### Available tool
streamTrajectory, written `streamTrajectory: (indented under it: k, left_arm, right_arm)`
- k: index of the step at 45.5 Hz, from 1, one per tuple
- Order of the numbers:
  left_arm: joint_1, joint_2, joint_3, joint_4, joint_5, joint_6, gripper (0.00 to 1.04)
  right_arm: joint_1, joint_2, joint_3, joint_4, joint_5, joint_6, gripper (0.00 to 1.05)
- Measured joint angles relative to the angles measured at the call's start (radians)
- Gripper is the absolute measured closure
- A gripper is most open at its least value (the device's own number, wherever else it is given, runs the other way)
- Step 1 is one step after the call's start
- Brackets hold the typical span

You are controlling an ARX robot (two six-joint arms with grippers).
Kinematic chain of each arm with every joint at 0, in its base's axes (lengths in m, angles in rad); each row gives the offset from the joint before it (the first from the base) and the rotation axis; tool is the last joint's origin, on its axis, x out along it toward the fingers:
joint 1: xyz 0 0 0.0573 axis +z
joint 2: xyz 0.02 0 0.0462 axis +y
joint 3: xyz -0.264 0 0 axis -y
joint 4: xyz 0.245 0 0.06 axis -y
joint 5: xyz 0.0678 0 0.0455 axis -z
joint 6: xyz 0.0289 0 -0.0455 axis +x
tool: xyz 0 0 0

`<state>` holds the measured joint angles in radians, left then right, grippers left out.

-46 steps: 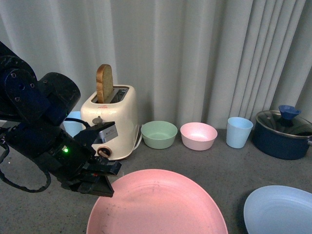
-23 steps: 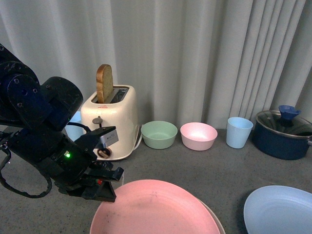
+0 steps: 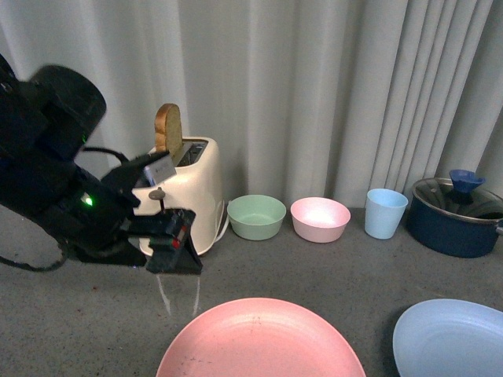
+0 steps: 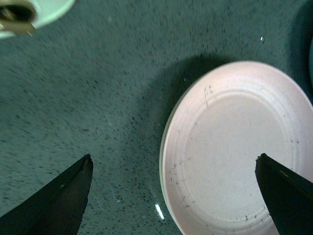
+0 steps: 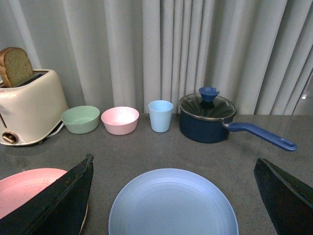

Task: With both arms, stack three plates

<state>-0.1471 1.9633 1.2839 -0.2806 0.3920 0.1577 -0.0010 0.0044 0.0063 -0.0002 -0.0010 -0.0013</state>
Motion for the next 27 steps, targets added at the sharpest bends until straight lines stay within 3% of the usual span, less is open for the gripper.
streamTrajectory:
  k: [11,23,25,27]
  left_arm:
    - [0.023,-0.290,-0.208,0.140,0.007,0.096,0.07]
    - [0.051,-0.630,-0.429,0.170,0.079,0.119,0.07]
    - [0.037,-0.670,-0.480,0.264,0.011,0.089,0.11]
    - [0.026,-0.726,-0.573,0.460,-0.190,0.026,0.18]
  right_arm:
    - [0.000,0.000,0.000,0.000,0.000,0.000,0.07]
    - [0.000,0.000,0.000,0.000,0.000,0.000,0.07]
    - [0.000,0.000,0.000,0.000,0.000,0.000,0.07]
    - [0.000,0.000,0.000,0.000,0.000,0.000,0.07]
